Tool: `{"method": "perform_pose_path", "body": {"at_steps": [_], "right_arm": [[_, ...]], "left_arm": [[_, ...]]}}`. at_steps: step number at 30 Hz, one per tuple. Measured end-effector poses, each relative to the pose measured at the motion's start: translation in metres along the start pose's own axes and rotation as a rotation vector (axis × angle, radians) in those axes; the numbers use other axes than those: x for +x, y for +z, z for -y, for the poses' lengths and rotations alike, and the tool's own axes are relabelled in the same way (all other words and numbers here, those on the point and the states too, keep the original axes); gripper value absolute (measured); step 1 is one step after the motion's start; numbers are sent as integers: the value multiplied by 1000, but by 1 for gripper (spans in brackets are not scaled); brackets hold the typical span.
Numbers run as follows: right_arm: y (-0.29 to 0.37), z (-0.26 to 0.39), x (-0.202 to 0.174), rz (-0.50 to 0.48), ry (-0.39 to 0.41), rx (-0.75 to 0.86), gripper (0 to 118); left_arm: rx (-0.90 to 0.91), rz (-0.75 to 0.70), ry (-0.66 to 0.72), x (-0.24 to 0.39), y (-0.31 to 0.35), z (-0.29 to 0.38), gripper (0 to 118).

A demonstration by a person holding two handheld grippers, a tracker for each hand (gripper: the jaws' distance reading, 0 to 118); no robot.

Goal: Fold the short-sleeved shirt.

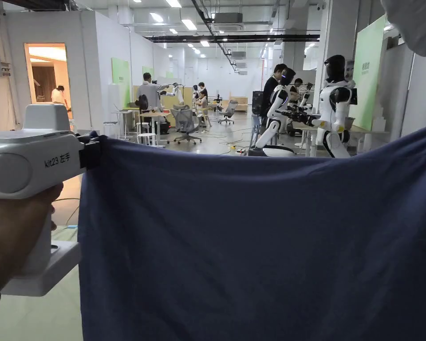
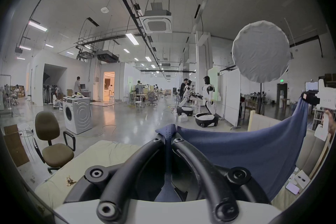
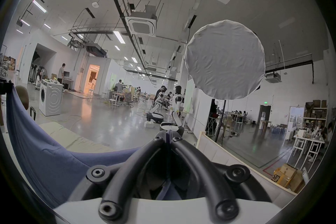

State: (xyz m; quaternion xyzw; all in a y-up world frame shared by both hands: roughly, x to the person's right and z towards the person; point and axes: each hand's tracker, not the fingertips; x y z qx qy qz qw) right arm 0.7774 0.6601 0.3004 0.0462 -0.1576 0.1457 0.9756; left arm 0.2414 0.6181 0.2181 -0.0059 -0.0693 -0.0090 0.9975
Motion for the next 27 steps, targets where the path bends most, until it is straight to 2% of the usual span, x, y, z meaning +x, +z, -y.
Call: {"method": "perform_pose_path", "body": {"at_steps": [5,12,23,27], "right_arm": [[-34,-5,-7,23,14,10,3],[-79,-10,-26,90,105,19,3],[-156,-7,-39,152,115,13,3],[-147,17,-35,126,111,0,3]], "left_arm": [[-19,-3,36,2,-38,2,5],[-11,-35,10,8,-86,9,5],[-37,-75,6,29,-155,16,5],[-43,-47,33,33,-155,32,5]]}}
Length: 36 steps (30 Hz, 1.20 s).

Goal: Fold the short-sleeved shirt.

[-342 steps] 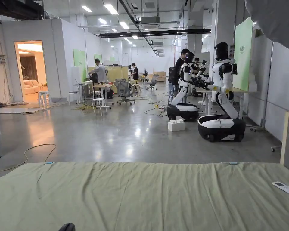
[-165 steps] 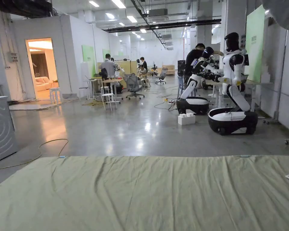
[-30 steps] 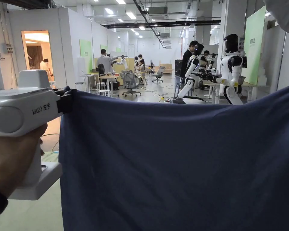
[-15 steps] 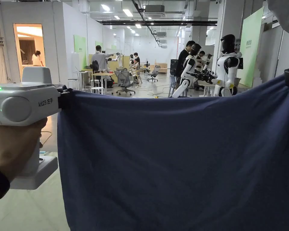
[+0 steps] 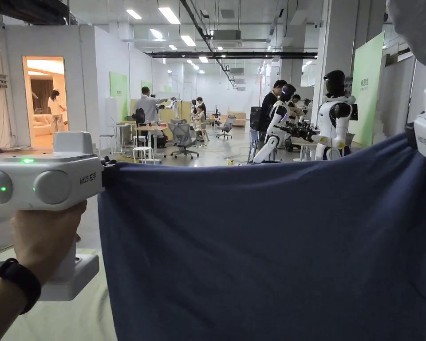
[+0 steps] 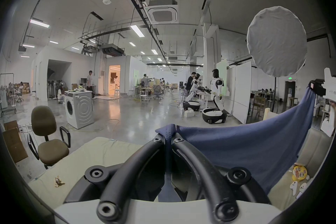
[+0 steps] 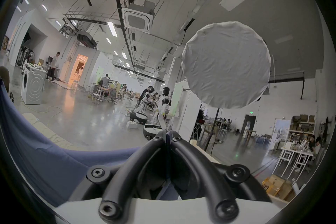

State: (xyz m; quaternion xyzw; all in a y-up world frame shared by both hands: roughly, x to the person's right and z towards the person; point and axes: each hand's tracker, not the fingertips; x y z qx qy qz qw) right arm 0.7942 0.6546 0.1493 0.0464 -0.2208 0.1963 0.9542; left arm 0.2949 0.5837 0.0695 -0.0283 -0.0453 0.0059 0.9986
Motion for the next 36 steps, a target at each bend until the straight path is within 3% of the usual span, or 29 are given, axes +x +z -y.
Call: {"method": "perform_pose_path", "body": {"at_steps": [5,12,16,17,19,20,22,23,24,25,29,30,31,36], "right_arm": [[41,62,10,-78,-99,-72,3],[130,164,6,-168,-112,-201,3],[191,224,0,-216,-229,-340,3],[208,228,1,-185,-159,-244,3],[246,260,-2,-222,-256,-394,3],[262,262,-2,-217,-179,-307,3],[295,299,1,-214,-245,-408,3],[308,304,2,-226,-220,-381,3],[324,318,2,-229,-286,-477,3],[342,327,2,-216,-292,-493,3],[375,367,-1,-258,-173,-580,3],[381,387,-2,-267,-245,-720,3],[383,393,-1,-238,-220,-676,3],[407,422,2,-218,-280,-788,3]], "left_arm": [[-62,53,15,0,30,58,5],[-215,118,71,-15,93,173,5],[-265,123,56,-14,149,235,5],[-268,141,89,-15,163,248,5],[-288,136,111,-21,186,278,5],[-301,139,129,-23,199,288,5],[-333,142,149,-27,229,311,5],[-346,139,155,-29,241,319,5],[-344,137,165,-33,256,330,5],[-367,152,180,-35,268,339,5],[-497,99,98,-41,301,378,5],[-529,100,95,-43,304,388,5],[-545,118,128,-45,307,397,5],[-584,111,126,-41,317,418,5]]}}
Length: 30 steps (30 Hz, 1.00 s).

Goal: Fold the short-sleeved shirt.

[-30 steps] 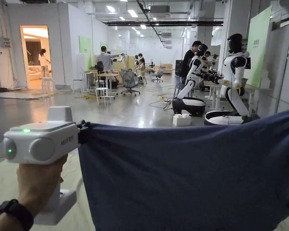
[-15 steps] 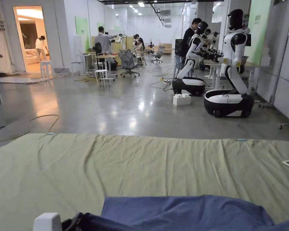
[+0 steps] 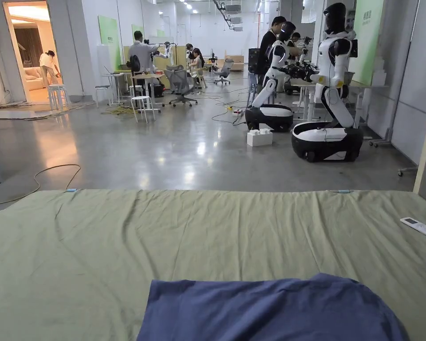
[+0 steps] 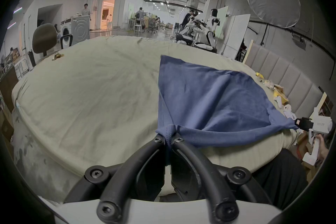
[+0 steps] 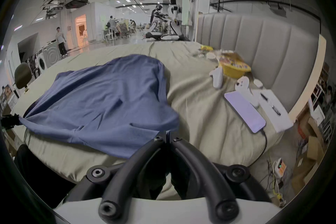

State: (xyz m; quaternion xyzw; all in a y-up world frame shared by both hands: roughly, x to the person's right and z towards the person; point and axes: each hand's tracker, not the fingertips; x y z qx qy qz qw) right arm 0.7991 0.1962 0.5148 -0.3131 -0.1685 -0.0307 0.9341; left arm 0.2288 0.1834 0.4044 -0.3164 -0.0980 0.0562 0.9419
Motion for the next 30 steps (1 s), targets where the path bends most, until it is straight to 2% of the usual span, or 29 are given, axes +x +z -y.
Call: {"method": "perform_pose_path", "body": {"at_steps": [4,6,7,8,9,10,11,12,13,15,18,21,23,26,27,28,29,30], "right_arm": [[-7,14,-2,0,29,-62,3],[-8,17,-3,-4,14,-62,3],[-9,17,-2,-9,5,-61,3],[-11,16,-3,-12,4,-64,5],[-11,15,-3,-13,8,-67,19],[-9,15,-3,-17,10,-68,47],[-7,15,-1,-20,10,-67,74],[1,13,1,-35,-9,-54,86],[13,11,5,-64,-42,-4,85],[40,2,3,-81,-55,72,85],[86,-19,-12,-111,38,206,88],[117,-43,-36,-126,102,302,88],[140,-53,-53,-129,110,389,88],[169,-59,-74,-132,82,502,85],[178,-60,-78,-140,122,574,80],[177,-57,-80,-172,74,504,73],[176,-57,-78,-179,80,498,59],[178,-56,-79,-202,73,494,29]], "left_arm": [[-55,-1,4,-9,-13,6,5],[-60,9,25,-11,-14,6,6],[-64,10,30,-11,-14,7,11],[-68,17,37,-12,-15,7,23],[-73,24,42,-15,-13,7,49],[-73,50,47,-19,-9,6,69],[-49,92,53,-20,-1,4,83],[-20,104,56,-20,11,0,93],[28,95,57,-18,27,-7,93],[134,76,16,-13,61,-23,93],[298,56,-108,10,112,-49,96],[418,47,-151,40,147,-73,95],[488,15,-171,60,164,-81,95],[568,-129,-168,88,190,-74,94],[588,-158,-162,94,196,-69,93],[598,-162,-158,97,201,-66,88],[604,-154,-157,98,207,-64,80],[592,-127,-168,98,210,-62,64]]}}
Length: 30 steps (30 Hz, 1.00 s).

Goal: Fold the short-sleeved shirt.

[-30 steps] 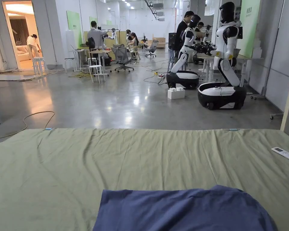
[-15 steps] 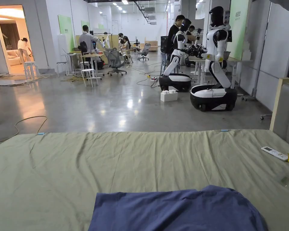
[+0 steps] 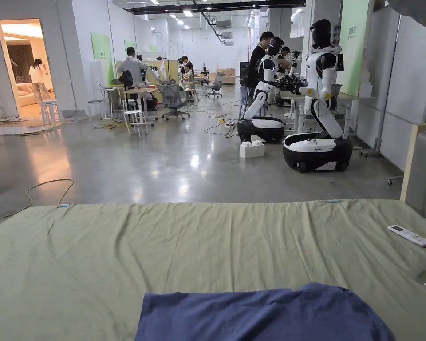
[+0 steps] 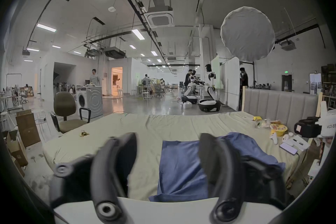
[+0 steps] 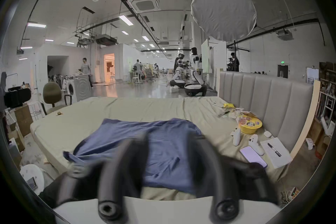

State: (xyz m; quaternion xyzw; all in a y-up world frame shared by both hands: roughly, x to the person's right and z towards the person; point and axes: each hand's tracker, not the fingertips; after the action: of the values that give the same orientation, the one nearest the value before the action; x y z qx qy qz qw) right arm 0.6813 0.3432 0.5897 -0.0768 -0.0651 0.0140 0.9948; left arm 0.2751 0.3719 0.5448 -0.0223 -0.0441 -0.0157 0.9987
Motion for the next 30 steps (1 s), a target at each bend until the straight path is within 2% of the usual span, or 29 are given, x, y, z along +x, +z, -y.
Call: {"method": "perform_pose_path", "body": {"at_steps": [1,2,3,4,5,6,7,8,16,20,21,22,24,25,27,28,30], "right_arm": [[2,-1,-2,-12,-9,-3,9],[4,-2,-4,-2,-13,-3,7],[5,-9,-4,-4,33,70,6],[4,-8,-4,-28,-13,30,3],[3,-6,-4,-14,-68,-16,2],[5,-13,-7,7,27,76,1],[5,-15,-5,10,36,85,0],[3,-13,-4,1,-5,41,0],[-2,-12,-1,4,-29,30,0],[-6,-2,-1,-16,-50,-14,0],[-7,2,-1,-21,-54,-30,0],[-8,5,-1,-25,-58,-43,0],[-12,11,-1,-32,-66,-83,0],[-14,16,0,-31,-91,-137,0],[-17,20,-1,-21,-74,-152,0],[-18,22,-1,-19,-74,-167,0],[-20,27,-1,-14,-82,-192,0]], "left_arm": [[-6,16,-5,0,1,-3,48],[-24,26,-15,1,2,-4,30],[-64,75,-13,0,1,-6,0],[-94,106,-7,-1,2,-6,0],[-71,76,2,-2,4,-7,0],[-79,88,16,-3,4,-8,0],[-84,91,27,-3,3,-8,0],[-88,78,26,-2,2,-10,0],[-90,109,31,-7,-7,-7,0],[-144,105,21,-21,-30,21,0],[-203,106,29,-26,-39,34,4],[-228,124,36,-31,-47,47,17],[-312,235,85,-48,-69,79,29],[-359,240,88,-53,-82,98,43],[-437,212,36,-56,-103,131,84],[-482,202,26,-59,-113,150,88],[-557,200,29,-63,-132,179,88]]}}
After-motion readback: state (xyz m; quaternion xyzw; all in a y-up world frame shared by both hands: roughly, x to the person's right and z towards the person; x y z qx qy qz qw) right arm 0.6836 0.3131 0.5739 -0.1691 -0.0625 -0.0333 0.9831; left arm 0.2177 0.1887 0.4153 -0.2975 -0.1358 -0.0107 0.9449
